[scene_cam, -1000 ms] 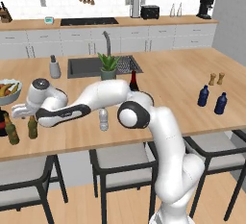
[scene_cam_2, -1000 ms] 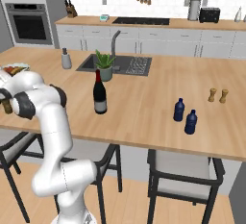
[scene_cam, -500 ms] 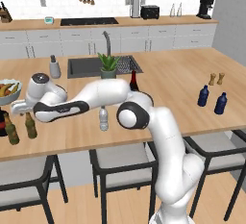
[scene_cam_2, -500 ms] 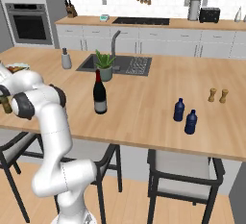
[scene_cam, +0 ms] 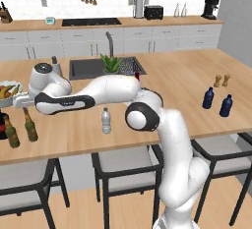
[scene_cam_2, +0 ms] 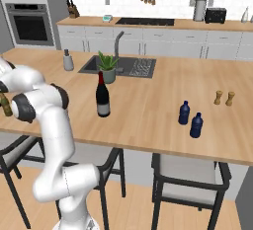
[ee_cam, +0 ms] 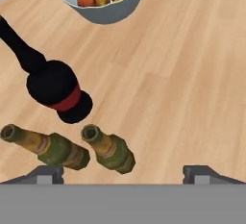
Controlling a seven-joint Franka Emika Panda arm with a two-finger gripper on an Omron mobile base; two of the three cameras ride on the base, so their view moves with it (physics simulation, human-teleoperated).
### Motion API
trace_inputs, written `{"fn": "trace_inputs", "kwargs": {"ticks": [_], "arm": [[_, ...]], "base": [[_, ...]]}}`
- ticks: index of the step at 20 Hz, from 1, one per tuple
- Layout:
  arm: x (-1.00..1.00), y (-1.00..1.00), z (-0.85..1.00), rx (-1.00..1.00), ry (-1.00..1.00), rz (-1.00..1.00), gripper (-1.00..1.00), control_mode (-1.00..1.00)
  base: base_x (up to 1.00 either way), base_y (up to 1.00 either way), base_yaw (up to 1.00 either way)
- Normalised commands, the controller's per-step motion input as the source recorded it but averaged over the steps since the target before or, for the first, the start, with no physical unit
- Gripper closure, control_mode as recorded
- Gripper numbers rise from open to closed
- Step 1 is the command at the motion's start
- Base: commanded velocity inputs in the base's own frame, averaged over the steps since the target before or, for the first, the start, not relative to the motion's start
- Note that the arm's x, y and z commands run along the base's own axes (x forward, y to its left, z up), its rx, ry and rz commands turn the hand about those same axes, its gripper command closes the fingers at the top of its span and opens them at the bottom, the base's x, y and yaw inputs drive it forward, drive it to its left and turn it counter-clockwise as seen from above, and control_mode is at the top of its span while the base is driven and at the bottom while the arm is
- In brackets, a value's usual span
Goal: Move the plastic bottles in the middle to the plastics group, and the glass bottles in the middle to the glass group.
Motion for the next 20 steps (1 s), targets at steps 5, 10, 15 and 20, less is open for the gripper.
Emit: {"fn": "trace_inputs", "kwargs": {"ticks": [5, 10, 15, 20], "arm": [[-0.25, -0.71, 0.24, 0.00, 0.00, 0.00, -1.00, -1.00], [-0.38, -0.96, 0.06, 0.00, 0.00, 0.00, -1.00, -1.00], [-0.35, -0.91, 0.05, 0.00, 0.02, -0.01, -1.00, -1.00], [-0.34, -0.92, 0.08, 0.01, 0.08, -0.10, -1.00, -1.00]], "base": [[0.00, 0.00, 0.00], [0.00, 0.00, 0.00], [0.00, 0.00, 0.00], [0.00, 0.00, 0.00]]}}
